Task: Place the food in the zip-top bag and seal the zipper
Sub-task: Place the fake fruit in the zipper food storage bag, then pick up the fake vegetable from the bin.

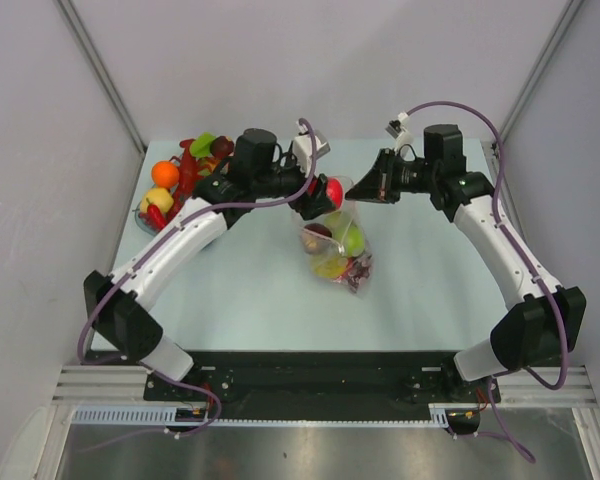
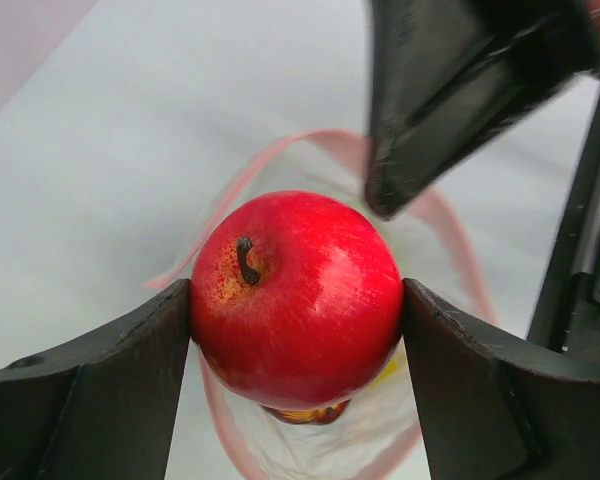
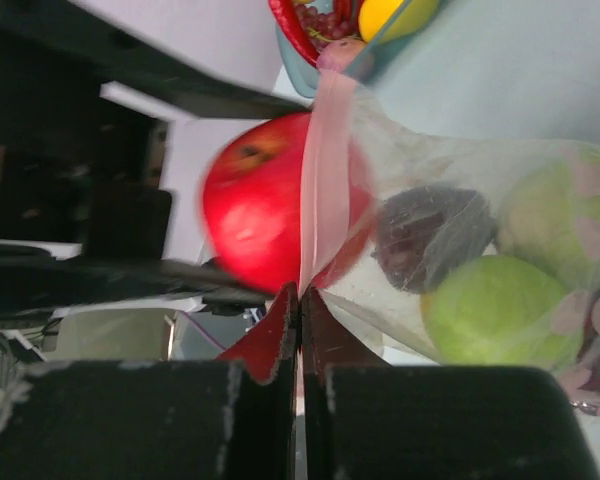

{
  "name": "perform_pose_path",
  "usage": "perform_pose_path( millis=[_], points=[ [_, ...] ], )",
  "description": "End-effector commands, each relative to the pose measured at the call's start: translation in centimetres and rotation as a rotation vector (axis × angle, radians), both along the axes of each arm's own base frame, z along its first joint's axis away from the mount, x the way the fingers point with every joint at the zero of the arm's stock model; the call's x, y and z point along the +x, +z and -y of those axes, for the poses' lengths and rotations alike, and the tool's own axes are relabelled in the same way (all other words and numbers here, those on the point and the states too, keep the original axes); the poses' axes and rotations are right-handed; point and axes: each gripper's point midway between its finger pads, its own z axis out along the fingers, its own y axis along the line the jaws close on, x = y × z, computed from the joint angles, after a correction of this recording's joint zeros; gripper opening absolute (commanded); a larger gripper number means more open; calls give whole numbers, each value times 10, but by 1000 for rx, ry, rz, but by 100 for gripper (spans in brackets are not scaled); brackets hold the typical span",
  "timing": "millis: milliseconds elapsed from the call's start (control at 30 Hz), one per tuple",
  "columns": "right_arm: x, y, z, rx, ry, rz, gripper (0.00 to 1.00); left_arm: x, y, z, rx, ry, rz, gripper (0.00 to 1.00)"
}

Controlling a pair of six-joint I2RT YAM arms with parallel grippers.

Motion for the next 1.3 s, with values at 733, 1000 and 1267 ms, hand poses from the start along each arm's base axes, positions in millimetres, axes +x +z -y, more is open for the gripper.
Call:
perform_pose_path(
  millis=[733, 1000, 1267],
  points=[
    [9, 33, 8, 189, 54, 35, 0, 33, 44, -149, -87, 429, -29, 97],
    [15, -33, 36, -40, -50, -17, 0, 46, -16, -296, 90, 885, -173, 100],
    [9, -34, 40, -85, -57, 11, 0, 49, -83, -411, 159, 1216, -376, 92]
  ],
)
